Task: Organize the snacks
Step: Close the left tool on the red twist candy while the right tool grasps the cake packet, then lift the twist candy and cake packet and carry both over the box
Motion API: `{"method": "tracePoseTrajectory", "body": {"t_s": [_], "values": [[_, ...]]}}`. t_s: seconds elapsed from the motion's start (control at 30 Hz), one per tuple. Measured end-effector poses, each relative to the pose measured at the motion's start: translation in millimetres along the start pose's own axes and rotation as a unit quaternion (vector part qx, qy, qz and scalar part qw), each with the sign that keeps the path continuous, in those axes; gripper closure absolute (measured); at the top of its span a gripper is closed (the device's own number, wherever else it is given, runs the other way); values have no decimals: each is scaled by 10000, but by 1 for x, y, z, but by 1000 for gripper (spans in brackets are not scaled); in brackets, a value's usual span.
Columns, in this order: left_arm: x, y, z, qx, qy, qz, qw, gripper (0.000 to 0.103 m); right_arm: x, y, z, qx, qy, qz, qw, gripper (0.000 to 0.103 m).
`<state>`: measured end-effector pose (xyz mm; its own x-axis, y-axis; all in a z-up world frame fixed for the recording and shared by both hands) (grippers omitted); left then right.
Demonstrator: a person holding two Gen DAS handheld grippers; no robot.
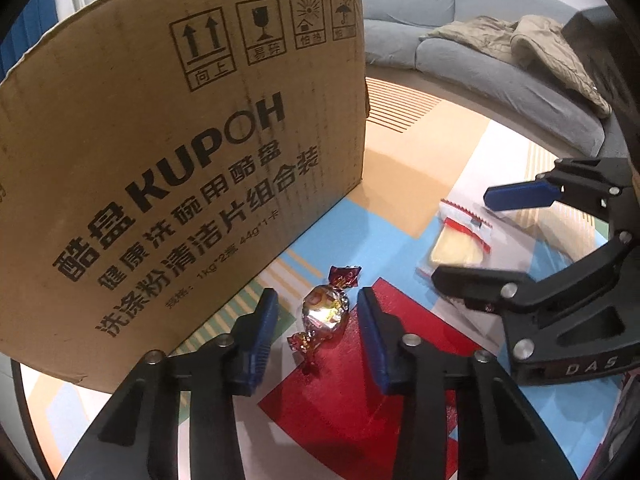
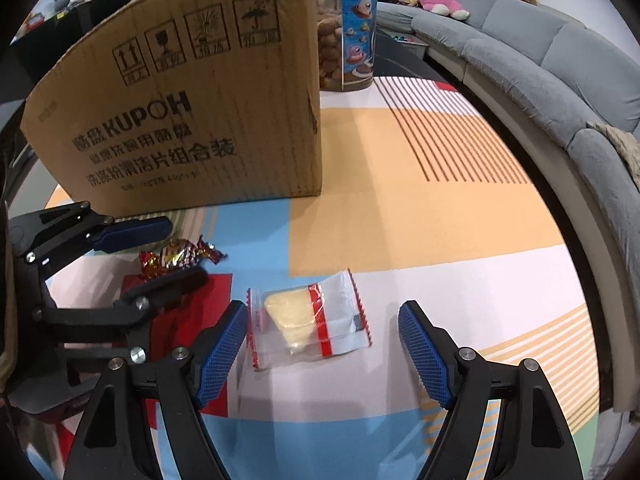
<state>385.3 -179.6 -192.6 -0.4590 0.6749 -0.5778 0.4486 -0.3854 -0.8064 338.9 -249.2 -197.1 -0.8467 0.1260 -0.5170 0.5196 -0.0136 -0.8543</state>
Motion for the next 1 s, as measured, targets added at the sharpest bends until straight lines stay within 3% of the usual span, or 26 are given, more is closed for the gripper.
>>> {"method": "tracePoseTrajectory", "body": {"t_s": [0.17,0.6,1.0], "values": [[-3,1,12,65,40,54,10000,80,3,2,0,-36,6,32,10000,29],[7,-4,11,16,-174,79,9998,81,-1,0,-2,-112,-5,158,9998,83],[11,-26,1,-108,-570,196,9981,81,-2,-19,-9,-215,-22,340,9992,85]]}}
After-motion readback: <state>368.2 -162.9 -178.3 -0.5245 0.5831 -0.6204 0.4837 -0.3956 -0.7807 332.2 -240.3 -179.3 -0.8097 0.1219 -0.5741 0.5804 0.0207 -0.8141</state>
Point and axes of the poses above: each gripper's, at about its wrist camera, not at the fingertips, and y roughly the way its jaws point, z to its right, x to its underside, the point moved 8 cm from there along y, roughly the way its jaws point, and after that the axes turned 1 degree about -x, right-handed, at the moved point
